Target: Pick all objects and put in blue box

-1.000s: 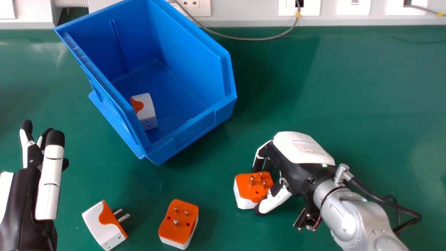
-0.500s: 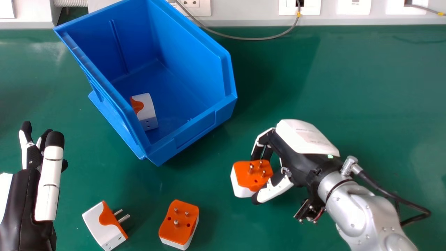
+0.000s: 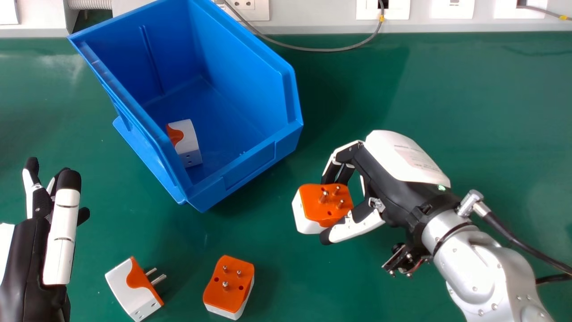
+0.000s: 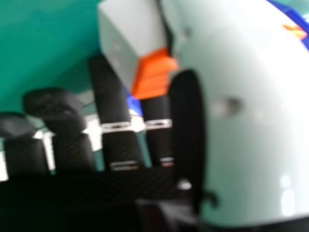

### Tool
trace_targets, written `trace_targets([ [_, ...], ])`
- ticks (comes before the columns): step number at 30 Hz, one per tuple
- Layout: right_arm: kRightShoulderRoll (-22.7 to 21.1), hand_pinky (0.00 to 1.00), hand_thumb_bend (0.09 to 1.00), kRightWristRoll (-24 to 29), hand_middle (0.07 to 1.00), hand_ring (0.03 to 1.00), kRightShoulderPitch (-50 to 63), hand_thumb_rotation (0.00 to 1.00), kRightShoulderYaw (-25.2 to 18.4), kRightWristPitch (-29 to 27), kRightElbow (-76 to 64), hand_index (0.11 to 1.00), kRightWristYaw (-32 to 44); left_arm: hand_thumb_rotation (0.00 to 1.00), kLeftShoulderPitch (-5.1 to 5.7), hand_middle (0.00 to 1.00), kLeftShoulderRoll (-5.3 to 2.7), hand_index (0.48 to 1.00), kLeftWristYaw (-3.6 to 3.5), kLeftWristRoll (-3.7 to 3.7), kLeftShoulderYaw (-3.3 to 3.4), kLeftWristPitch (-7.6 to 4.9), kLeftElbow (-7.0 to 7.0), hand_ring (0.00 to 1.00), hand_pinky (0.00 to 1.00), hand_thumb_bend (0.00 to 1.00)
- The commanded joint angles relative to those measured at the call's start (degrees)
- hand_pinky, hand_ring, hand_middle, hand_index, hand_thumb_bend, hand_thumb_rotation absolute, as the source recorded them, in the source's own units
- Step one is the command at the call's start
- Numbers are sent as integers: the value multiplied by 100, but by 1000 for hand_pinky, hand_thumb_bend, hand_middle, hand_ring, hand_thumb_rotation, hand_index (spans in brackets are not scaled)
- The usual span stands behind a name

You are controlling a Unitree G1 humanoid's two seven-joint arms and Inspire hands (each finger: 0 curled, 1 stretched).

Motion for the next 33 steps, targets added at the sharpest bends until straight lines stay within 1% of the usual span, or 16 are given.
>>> trace_targets([
  [1,53,50,515,47,464,95,-64,0,-99,-131,-195,473,-145,1000,-13,963,75,1000,4,18,48,-32,-116,950,868,617],
  [5,94,46,515,122,462,89,-73,0,-120,-200,-238,474,-171,1000,-42,962,86,1000,2,5,46,-36,-95,949,866,618],
  [11,208,44,515,141,461,86,-230,0,-80,-228,-240,474,-165,1000,-79,962,92,1000,6,17,30,-36,-71,948,865,618],
  [14,292,43,516,127,461,83,-364,0,-48,-244,-208,474,-147,1000,-113,962,88,1000,14,19,19,-43,-34,948,867,618],
  [18,379,40,516,118,461,80,-506,0,-20,-281,-158,474,-152,1000,-124,962,77,1000,16,17,13,-48,-27,948,868,617],
  [20,427,39,516,112,461,80,-651,0,14,-323,-90,474,-164,1000,-146,962,70,1000,25,29,0,-73,14,948,869,617],
  [23,483,37,516,90,462,78,-846,0,57,-359,9,474,-184,1000,-142,962,63,1000,36,50,-19,-58,-27,948,870,616],
  [26,570,38,516,73,462,78,-1076,0,98,-381,126,474,-206,1000,-150,962,60,1000,48,65,-38,-71,-15,948,871,615],
  [30,718,40,516,54,462,80,-1436,0,151,-385,313,473,-237,1000,-160,962,72,1000,48,66,-37,-89,16,948,873,614],
  [33,832,40,516,67,462,81,-1721,0,191,-417,576,473,-331,1000,-154,962,68,1000,49,50,-34,-82,2,948,873,614],
])
